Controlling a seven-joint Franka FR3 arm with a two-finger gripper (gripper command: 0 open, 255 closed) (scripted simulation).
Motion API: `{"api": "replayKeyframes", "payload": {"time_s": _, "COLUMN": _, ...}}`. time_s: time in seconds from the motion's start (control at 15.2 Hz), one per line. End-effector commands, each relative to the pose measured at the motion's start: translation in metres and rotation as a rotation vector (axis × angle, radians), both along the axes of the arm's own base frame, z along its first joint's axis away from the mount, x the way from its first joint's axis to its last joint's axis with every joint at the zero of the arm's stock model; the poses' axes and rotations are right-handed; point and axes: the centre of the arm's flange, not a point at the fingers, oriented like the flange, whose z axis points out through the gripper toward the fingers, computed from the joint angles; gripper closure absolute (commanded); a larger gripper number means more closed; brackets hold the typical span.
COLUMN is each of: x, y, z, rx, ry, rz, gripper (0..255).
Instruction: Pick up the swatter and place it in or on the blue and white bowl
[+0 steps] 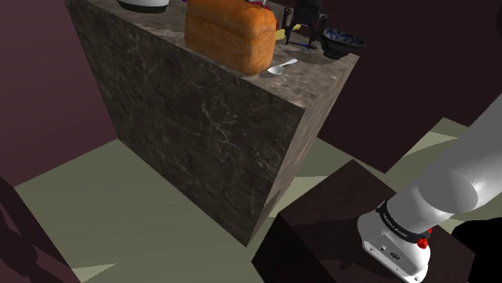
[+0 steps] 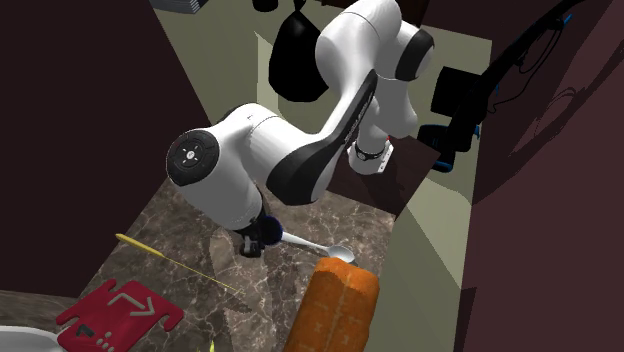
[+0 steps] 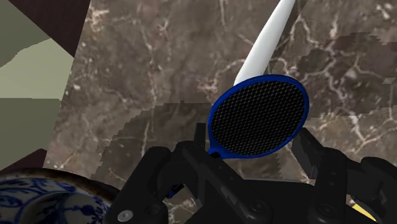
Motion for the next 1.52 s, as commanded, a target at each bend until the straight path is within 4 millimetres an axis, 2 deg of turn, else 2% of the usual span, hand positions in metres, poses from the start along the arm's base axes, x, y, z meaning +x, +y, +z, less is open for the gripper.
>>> {"api": "replayKeyframes", "payload": {"time_s": 0.0, "x": 0.000, "y": 0.000, "z": 0.010, "rx": 0.000, "ry": 0.000, "rz": 0.000, "gripper": 255}}
{"api": "replayKeyframes", "payload": {"time_s": 1.32, "x": 0.000, "y": 0.000, "z": 0.114, "rx": 0.000, "ry": 0.000, "rz": 0.000, "gripper": 255}}
{"api": "replayKeyframes", "payload": {"time_s": 1.45, "x": -0.006, "y": -0.025, "z": 0.114, "rx": 0.000, "ry": 0.000, "rz": 0.000, "gripper": 255}}
